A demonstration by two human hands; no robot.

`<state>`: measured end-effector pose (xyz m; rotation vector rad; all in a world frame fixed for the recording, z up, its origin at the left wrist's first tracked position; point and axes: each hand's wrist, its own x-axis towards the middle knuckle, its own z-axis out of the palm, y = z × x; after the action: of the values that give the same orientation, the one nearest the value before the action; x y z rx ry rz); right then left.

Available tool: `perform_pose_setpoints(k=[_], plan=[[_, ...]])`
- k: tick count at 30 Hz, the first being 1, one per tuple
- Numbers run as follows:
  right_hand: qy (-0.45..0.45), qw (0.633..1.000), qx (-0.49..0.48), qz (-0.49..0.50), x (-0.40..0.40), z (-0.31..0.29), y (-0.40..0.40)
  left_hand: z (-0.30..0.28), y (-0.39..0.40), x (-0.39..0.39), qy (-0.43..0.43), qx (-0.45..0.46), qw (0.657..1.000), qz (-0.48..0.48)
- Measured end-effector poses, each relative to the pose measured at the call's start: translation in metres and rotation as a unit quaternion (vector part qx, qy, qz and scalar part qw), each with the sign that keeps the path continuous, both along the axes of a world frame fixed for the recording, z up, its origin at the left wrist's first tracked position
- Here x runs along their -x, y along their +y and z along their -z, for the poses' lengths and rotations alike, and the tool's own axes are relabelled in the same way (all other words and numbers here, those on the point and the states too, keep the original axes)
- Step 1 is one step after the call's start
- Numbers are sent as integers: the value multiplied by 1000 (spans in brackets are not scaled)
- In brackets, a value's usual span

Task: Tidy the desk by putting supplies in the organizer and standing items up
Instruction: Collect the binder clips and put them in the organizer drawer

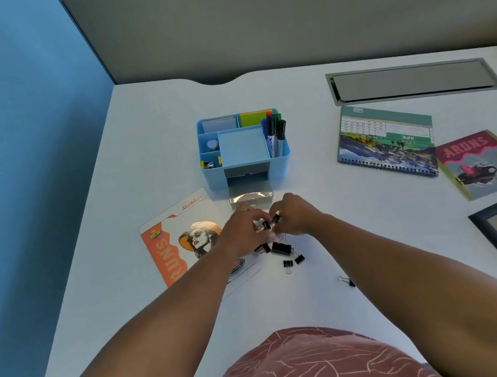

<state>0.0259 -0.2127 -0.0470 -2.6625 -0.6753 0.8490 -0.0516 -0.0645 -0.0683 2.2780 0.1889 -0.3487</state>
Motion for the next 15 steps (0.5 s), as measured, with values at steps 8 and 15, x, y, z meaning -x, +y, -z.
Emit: perform_pose_setpoints(k=[8,15], plan=[[-27,999,18,10,4,2,0,-1,2,1,-43,-121,991,29],[-36,998,11,55,8,6,4,1,4,-2,-10,-138,990,27]])
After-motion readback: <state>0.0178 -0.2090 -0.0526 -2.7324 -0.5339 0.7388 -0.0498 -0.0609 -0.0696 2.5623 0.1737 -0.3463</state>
